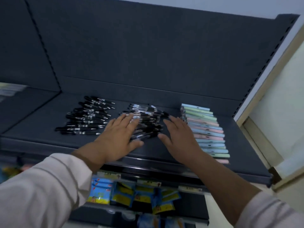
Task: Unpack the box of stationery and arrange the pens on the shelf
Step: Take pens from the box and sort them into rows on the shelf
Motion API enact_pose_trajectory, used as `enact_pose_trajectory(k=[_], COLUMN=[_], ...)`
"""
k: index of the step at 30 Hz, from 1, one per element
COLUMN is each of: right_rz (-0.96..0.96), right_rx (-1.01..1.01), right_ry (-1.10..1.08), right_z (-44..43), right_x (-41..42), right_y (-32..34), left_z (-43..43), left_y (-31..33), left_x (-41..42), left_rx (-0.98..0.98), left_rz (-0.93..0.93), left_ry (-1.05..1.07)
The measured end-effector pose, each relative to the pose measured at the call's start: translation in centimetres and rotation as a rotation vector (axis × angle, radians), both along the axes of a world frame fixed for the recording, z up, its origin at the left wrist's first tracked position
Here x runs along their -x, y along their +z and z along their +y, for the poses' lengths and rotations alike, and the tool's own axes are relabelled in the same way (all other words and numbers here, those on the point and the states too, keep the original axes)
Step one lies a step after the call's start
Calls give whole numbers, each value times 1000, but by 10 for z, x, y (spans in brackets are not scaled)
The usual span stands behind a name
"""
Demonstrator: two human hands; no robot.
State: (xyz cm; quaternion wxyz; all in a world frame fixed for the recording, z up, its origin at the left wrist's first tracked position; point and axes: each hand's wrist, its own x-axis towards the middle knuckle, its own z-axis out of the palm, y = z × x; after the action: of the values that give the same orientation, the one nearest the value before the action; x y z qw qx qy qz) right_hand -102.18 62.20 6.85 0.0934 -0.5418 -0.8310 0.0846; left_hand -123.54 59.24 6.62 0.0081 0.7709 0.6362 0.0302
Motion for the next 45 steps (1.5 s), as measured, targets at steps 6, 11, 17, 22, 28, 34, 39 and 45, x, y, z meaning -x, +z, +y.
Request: enact_pose_trajectory(k=[6,11,17,22,28,34,39,45], right_rz=[43,-38,14,48,340,419,470,381], right_rx=[143,181,268,213,309,247,194,246], right_ry=[58,-3,-37,-32,-120,-242,-339,-308], right_z=[-3,22,49,69,77,75,68,68], right_x=[50,60,60,56,57,84,84,88], right_y=[-10,-22,-39,-40,-48,-61,-57,-56], left_z=[-8,5,30,57,70,84,80,91], left_y=[-6,-17,-32,-45,-48,-60,-66,-68], left_x=[52,53,41,51,50,31,31,44], left_rx=[128,234,254,248,217,153,143,207], left_rz=[-22,-214,-283,-294,-457,-526,-546,-338], left_ry=[87,132,165,175,156,162,111,-87])
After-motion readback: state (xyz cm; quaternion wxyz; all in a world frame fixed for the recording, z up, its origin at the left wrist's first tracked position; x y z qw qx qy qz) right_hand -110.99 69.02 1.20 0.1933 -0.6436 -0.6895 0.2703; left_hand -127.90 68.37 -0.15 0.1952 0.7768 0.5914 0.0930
